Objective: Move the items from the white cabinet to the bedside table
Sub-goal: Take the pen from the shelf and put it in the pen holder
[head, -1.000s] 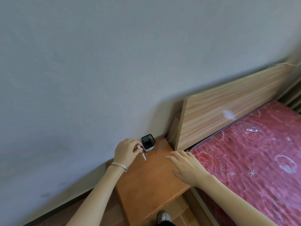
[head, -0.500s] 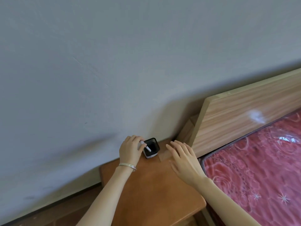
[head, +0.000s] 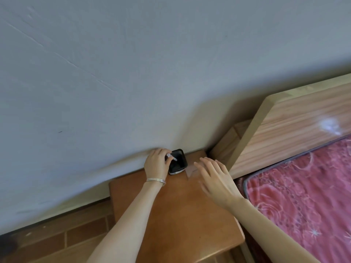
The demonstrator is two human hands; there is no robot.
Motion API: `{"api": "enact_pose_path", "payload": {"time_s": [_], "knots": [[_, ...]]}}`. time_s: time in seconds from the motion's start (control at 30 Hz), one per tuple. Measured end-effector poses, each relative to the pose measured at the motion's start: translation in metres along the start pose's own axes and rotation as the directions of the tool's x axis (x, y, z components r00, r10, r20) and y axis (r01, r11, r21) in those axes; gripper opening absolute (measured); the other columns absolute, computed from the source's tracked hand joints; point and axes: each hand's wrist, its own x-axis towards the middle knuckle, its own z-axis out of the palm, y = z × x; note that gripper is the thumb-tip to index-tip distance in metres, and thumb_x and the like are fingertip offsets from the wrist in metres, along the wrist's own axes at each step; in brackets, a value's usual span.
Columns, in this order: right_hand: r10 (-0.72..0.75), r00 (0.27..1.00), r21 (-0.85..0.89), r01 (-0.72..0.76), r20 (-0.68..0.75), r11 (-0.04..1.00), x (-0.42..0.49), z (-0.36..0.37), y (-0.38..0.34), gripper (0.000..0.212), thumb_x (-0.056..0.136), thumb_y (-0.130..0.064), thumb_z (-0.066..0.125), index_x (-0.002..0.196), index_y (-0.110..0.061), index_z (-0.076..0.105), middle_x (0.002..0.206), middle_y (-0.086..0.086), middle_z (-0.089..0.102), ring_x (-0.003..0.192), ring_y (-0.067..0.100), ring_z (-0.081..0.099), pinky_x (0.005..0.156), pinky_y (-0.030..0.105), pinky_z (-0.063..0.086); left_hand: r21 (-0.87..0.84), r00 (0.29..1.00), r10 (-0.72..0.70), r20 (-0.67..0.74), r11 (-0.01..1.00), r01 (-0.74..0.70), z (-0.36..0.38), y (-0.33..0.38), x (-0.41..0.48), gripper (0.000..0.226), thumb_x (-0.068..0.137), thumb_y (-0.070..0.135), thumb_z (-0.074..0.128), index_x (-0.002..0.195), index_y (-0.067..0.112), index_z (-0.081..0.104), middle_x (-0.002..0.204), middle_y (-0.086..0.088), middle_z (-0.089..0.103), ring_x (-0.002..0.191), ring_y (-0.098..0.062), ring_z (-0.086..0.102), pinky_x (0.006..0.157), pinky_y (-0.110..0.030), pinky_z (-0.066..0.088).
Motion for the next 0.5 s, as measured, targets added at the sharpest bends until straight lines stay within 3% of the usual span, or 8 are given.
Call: {"api": "enact_pose_path", "payload": {"time_s": [0.3, 0.5], "knots": [[-0.010, 1.000, 0.014, 0.009, 0.021, 1.000, 0.011, 0.002, 0.004, 0.049, 0.081, -0.027, 0.053, 0.128, -0.012, 0.048, 0.127, 0.013, 0.054, 0.118, 0.031, 0.050, 0.097, 0.045, 0.041, 0.058, 0.996, -0.067, 0.052, 0.996, 0.064, -0.003, -0.014, -0.001, 0.024, 0.063, 0.011, 0.081, 0.083, 0.016, 0.068, 0.082, -0.002, 0.068, 0.081, -0.029, 0.060, 0.060, -0.035, 0.046], [0.014, 1.000, -0.006, -0.014, 0.013, 1.000, 0.004, -0.025, -0.005, 0.053, 0.079, -0.026, 0.062, 0.128, -0.013, 0.048, 0.126, 0.011, 0.055, 0.118, 0.029, 0.051, 0.098, 0.046, 0.041, 0.106, 0.990, 0.114, 0.078, 0.987, -0.122, -0.046, 0.002, -0.025, 0.033, 0.061, 0.011, 0.083, 0.091, 0.015, 0.070, 0.089, -0.001, 0.067, 0.083, -0.026, 0.061, 0.064, -0.036, 0.048]]}}
